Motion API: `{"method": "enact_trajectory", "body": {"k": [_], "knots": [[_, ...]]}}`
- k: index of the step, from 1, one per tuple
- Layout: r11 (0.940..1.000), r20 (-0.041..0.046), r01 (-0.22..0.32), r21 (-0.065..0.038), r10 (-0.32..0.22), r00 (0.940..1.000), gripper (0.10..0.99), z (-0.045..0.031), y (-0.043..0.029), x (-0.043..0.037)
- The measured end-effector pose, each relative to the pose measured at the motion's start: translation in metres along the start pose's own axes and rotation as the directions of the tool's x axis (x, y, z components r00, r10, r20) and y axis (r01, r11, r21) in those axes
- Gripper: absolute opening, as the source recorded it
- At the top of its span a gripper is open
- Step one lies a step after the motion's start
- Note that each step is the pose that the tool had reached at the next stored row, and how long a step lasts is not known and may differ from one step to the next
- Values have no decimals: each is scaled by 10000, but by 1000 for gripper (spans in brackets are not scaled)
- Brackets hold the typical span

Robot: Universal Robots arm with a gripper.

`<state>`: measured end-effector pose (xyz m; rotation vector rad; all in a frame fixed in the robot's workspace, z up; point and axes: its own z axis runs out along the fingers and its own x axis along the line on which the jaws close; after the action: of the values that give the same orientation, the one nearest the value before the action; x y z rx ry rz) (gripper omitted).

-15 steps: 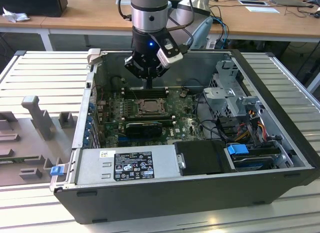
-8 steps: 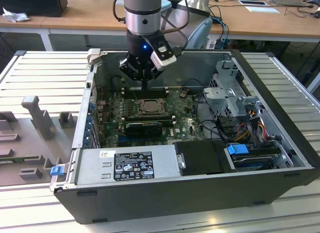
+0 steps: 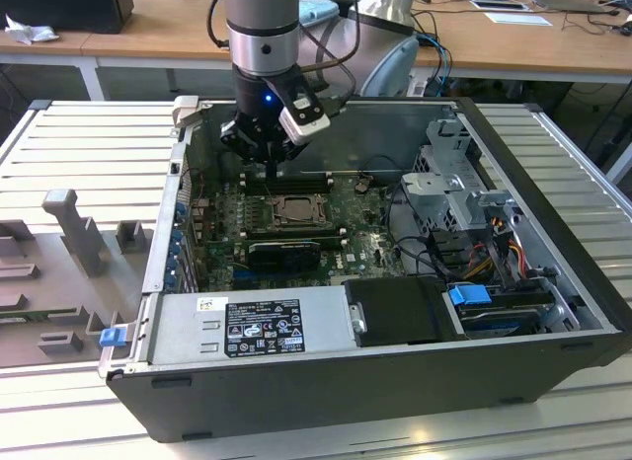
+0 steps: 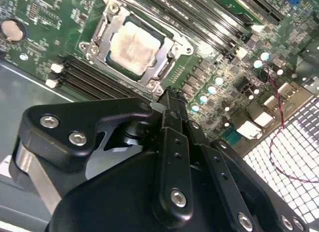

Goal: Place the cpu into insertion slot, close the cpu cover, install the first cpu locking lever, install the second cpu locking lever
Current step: 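Install the first cpu locking lever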

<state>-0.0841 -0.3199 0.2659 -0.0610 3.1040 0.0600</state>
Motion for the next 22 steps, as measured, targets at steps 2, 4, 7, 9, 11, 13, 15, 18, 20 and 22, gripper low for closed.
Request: {"method": "enact_trajectory", "body": {"k": [2,4,7,9,11,13,15,18,20,22], "knots": [[10000,2,-1,-2,1,10000,106,16,12,137],[10000,-1,-1,1,1,10000,106,28,45,228],[10000,0,2,0,-2,10000,106,55,153,328],[10000,0,0,0,0,10000,106,79,223,337],[10000,0,0,0,0,10000,106,105,293,335],[10000,1,0,0,0,10000,106,118,321,331],[10000,0,1,0,-1,10000,106,124,325,300],[10000,-3,0,0,0,10000,106,133,321,151],[10000,-22,-2,1,2,10000,106,148,317,4],[10000,-35,-1,3,1,10000,106,166,314,-90]]}}
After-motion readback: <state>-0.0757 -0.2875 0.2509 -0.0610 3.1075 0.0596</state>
